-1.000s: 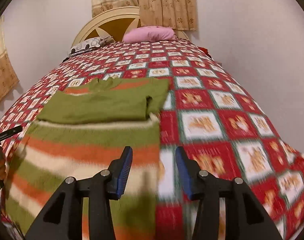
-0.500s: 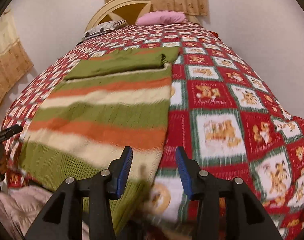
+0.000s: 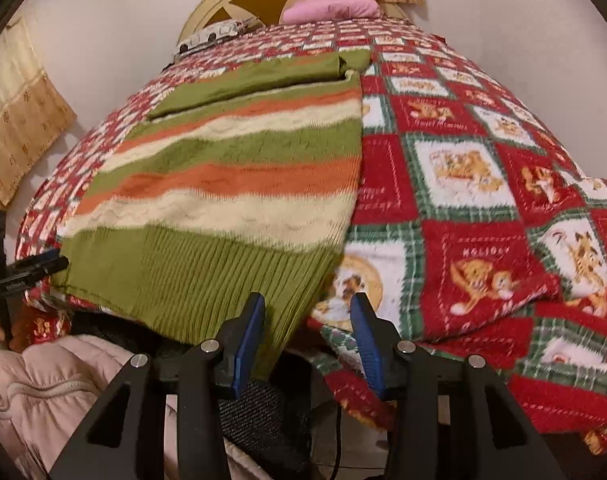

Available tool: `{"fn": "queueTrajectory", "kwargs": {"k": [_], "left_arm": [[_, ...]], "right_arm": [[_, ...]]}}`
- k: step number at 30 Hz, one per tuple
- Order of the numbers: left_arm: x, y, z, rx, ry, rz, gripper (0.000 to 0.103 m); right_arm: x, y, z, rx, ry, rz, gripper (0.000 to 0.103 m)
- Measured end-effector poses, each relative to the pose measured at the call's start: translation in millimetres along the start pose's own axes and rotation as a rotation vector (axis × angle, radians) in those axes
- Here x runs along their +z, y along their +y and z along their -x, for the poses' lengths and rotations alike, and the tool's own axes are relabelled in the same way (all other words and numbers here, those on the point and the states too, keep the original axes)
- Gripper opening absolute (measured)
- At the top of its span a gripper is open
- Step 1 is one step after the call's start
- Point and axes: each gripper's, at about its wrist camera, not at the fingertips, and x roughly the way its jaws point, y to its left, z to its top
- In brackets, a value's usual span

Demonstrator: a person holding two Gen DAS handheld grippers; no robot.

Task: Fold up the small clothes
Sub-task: 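Move both tools to the ribbed hem of the sweater, then grasp the ribbed hem with the right tool while the left tool grasps it too, lifting toward the collar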

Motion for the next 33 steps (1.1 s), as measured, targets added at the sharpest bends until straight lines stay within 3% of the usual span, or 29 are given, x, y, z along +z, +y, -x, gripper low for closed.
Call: {"fn": "queueTrajectory", "kwargs": {"k": [6,7,9,10,12,15,19,23,27,33], "left_arm": [[-4,-1,4,-0.030,0.010,0.026,0.069],[-4,0,4,-0.027,0.007,0.033,0.068],[-4,2,5,-0.029,-0.001,0.052,0.061],[-4,3,5,-0.027,-0.001,0.054,0.057],[-3,4,6,-0.022,0.007,0.055,0.041],[2,9,6,-0.037,0.027,0.070,0.033],[18,20,22,-0.023,-0.022,0.052,0.037],[44,35,47,-0.005,-0.139,0.043,0.083],[69,47,50,0.035,-0.196,0.035,0.085],[81,63,35,0.055,-0.184,0.024,0.085]], "right_arm": [[-6,15,-11,0.049,0.038,0.031,0.045],[-6,17,-13,0.051,0.042,0.036,0.042],[-9,18,-20,0.064,0.063,0.036,0.015],[-10,17,-23,0.082,0.077,0.027,0.012],[-11,16,-23,0.109,0.082,0.009,0.009],[-4,10,-15,0.184,0.076,-0.042,0.007],[23,-1,11,0.375,-0.007,-0.151,0.006],[71,-8,23,0.485,-0.094,-0.210,0.006],[120,-4,9,0.410,-0.139,-0.192,0.006],[179,-22,-40,0.293,-0.148,-0.251,0.006]]}}
